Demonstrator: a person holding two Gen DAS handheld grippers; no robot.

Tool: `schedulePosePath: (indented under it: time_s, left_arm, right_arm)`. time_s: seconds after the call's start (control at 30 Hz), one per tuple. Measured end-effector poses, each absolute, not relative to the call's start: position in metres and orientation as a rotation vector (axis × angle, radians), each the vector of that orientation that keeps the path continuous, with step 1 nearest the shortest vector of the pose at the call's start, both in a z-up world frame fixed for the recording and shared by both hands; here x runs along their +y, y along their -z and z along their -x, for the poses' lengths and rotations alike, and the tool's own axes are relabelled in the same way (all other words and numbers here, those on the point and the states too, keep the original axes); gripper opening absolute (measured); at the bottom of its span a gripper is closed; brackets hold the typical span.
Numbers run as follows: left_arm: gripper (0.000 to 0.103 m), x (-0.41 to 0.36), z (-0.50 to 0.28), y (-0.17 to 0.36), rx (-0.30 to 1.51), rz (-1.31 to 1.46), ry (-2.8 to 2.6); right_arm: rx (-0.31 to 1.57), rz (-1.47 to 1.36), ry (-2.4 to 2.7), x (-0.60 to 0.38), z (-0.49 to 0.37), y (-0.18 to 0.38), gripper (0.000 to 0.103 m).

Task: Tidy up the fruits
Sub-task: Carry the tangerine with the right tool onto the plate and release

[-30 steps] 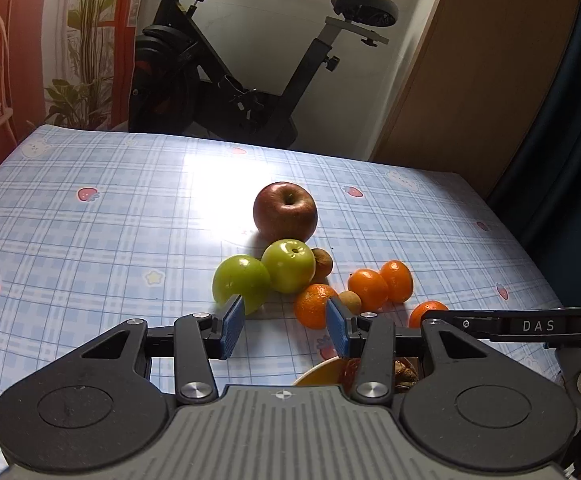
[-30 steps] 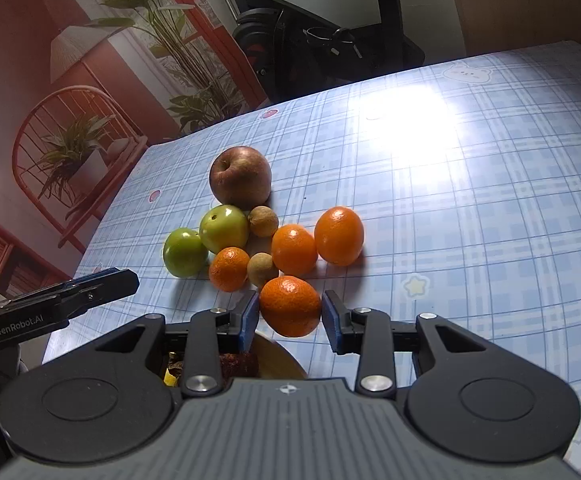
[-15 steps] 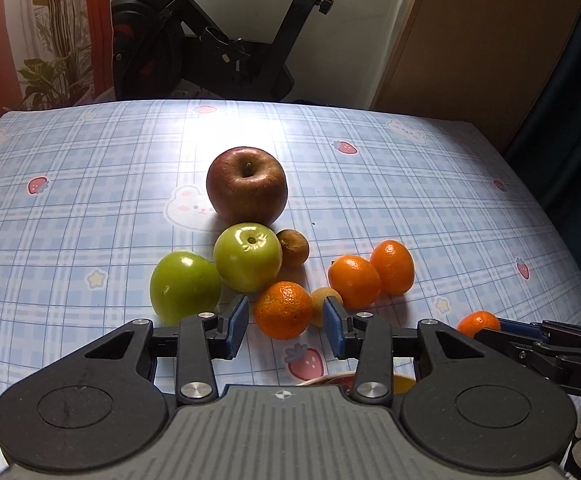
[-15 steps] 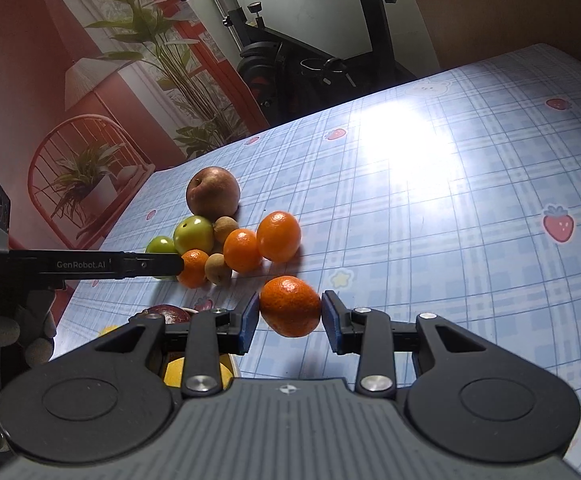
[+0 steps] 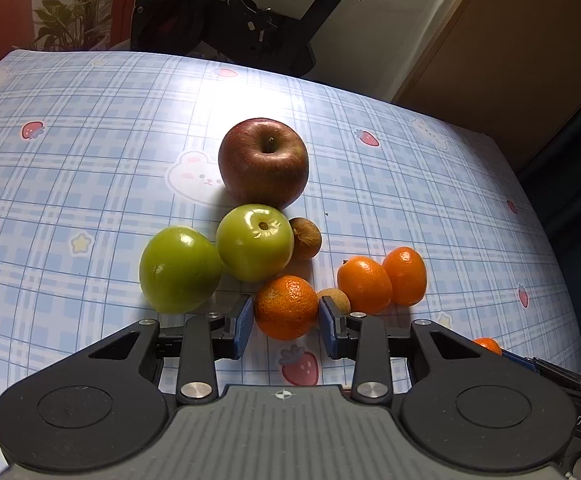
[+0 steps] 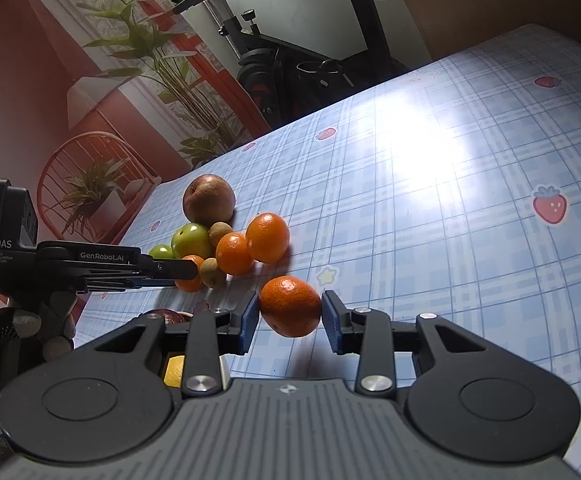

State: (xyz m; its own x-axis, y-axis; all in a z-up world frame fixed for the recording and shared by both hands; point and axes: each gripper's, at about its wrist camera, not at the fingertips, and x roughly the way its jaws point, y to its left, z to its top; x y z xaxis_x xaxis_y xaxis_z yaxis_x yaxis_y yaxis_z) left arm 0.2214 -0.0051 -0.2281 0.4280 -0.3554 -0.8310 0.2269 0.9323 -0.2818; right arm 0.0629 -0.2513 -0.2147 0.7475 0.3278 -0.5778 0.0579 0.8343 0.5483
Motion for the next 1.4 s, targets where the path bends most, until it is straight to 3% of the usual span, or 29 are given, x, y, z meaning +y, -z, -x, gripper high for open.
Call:
schedulePosePath:
  time_s: [0.83, 1.4]
  left_arm:
    - [0.037, 0.025, -0.134, 0.166, 0.933, 0.087, 0.475]
    - [0.035, 0.05, -0.072, 0.173, 0.876, 0.06, 0.529]
  right_arm:
    - [0.697, -0.486, -0.211, -0.211, -0.038, 0.181, 0.037]
    - [0.725, -0.384, -0.225, -0.171, -0.004, 0.177, 0.037]
